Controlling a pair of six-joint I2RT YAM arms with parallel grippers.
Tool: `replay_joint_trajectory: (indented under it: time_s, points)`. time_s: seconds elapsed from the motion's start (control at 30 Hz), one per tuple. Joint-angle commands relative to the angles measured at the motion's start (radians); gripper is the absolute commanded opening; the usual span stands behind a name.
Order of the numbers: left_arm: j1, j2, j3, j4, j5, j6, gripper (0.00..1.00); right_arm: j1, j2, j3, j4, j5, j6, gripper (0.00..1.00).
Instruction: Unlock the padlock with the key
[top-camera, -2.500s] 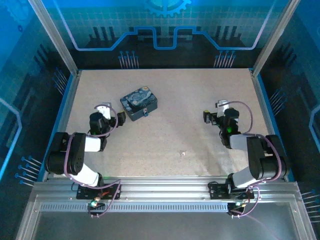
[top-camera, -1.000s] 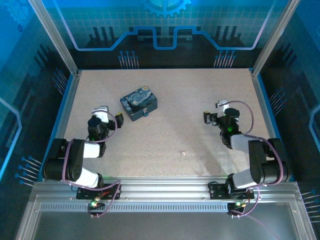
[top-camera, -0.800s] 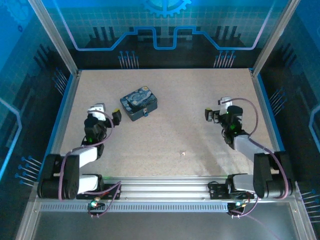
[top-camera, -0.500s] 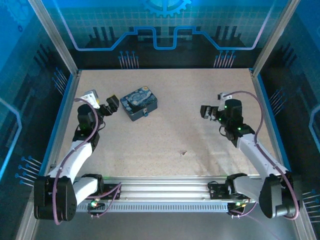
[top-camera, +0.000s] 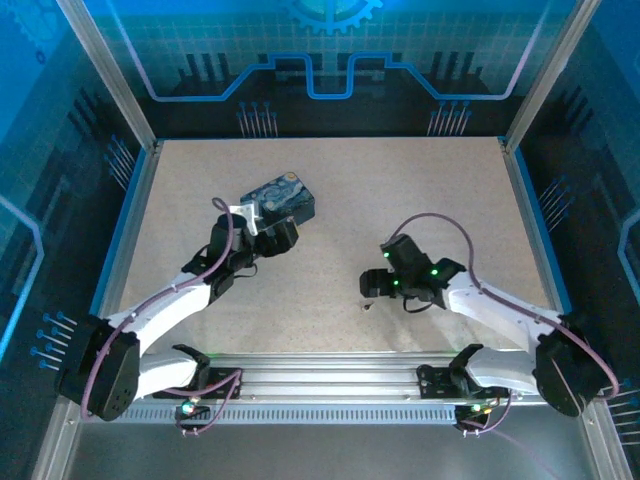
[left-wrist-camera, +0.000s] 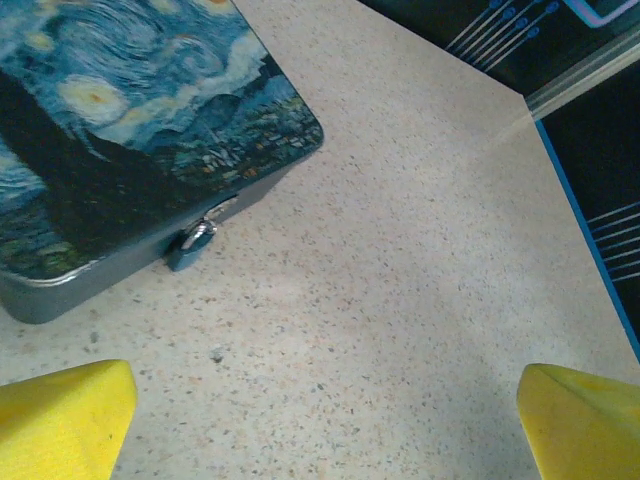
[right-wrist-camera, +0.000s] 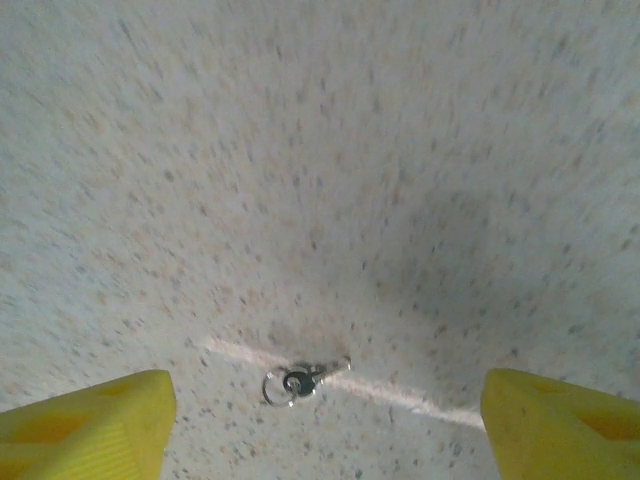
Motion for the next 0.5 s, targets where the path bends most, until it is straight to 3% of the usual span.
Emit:
replay_joint_trajectory:
  time_s: [0.0, 0.27, 0.47]
  points:
    - [-0.02, 0.02, 0.045, 0.009, 0.007, -0.014, 0.99, 0.064, 0.085, 0.064, -0.084, 0.07, 0.058, 0.78]
    - [-0.029, 0.023, 0.037, 0.014, 0.0, -0.013, 0.99, 0.175, 0.267, 0.176, -0.16, 0.157, 0.081, 0.73]
    - [-0.029, 0.023, 0.038, 0.014, -0.001, -0.007, 0.99, 0.185, 0.335, 0.181, -0.161, 0.155, 0.079, 0.67]
